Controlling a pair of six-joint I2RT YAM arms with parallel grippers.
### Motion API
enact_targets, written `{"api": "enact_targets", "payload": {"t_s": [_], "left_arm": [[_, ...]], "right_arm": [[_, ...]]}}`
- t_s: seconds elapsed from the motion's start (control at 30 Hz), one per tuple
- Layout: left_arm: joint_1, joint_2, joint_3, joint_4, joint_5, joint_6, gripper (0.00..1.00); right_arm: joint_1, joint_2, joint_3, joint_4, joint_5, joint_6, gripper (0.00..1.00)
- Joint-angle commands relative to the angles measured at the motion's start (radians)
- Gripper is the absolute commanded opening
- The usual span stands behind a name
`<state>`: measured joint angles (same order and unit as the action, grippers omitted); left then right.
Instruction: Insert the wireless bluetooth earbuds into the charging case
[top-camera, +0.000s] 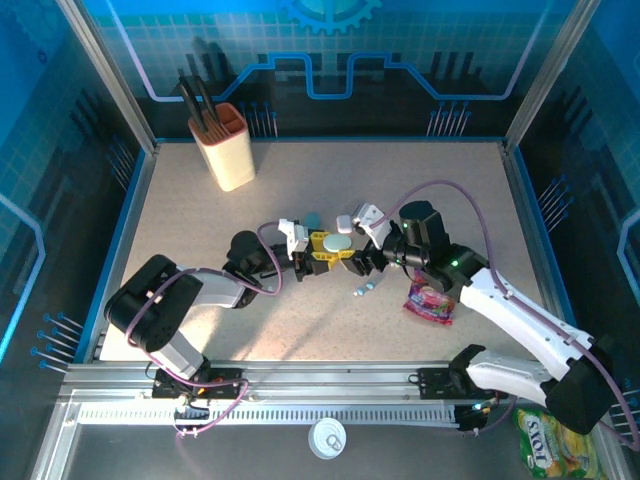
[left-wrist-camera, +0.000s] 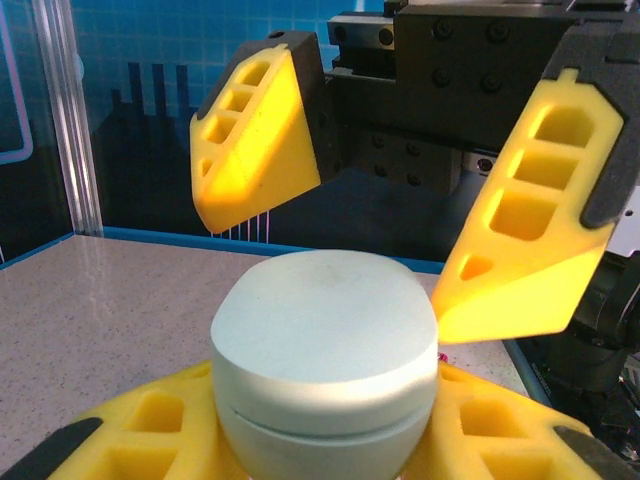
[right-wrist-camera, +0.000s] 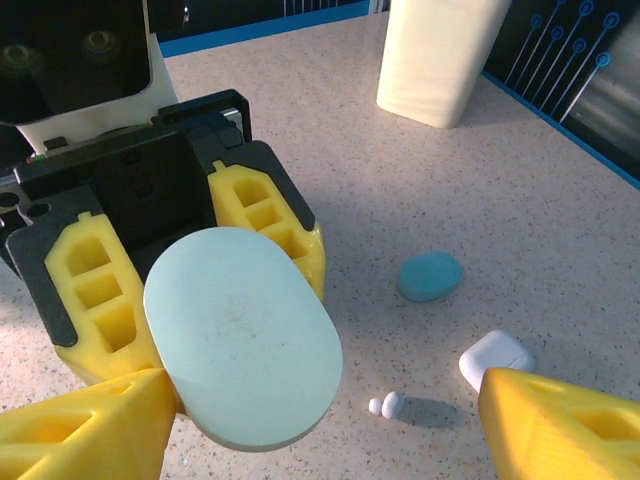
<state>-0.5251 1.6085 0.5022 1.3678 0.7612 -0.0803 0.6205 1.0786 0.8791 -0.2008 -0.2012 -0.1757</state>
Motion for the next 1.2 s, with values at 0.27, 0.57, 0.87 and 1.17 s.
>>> {"api": "enact_targets", "payload": {"t_s": [0.27,0.57,0.87,1.17], "left_arm": [[0.000,-0.023,-0.005,0.034,0.058,-0.012,0.35],[0.010,-0.005,-0.011,0.034,0.028,-0.002,0.36],[0.029,-0.022,-0.012,0.034,0.035,-0.024,0.36],[0.031,-0.019,-0.014,0.034,-0.017,-0.046,0.35]], "right_arm": [[-0.090,-0.031,0.014,0.117,0.007,0.175,0.77],[-0.122,-0.112,-0.068,0.182,-0.042,0.246,0.78],[-0.466,-0.121,-0.188,0.095,-0.083,0.660,0.68],[-0.619,0.197,-0.176,0.063,-0.257,0.736,0.59]]}}
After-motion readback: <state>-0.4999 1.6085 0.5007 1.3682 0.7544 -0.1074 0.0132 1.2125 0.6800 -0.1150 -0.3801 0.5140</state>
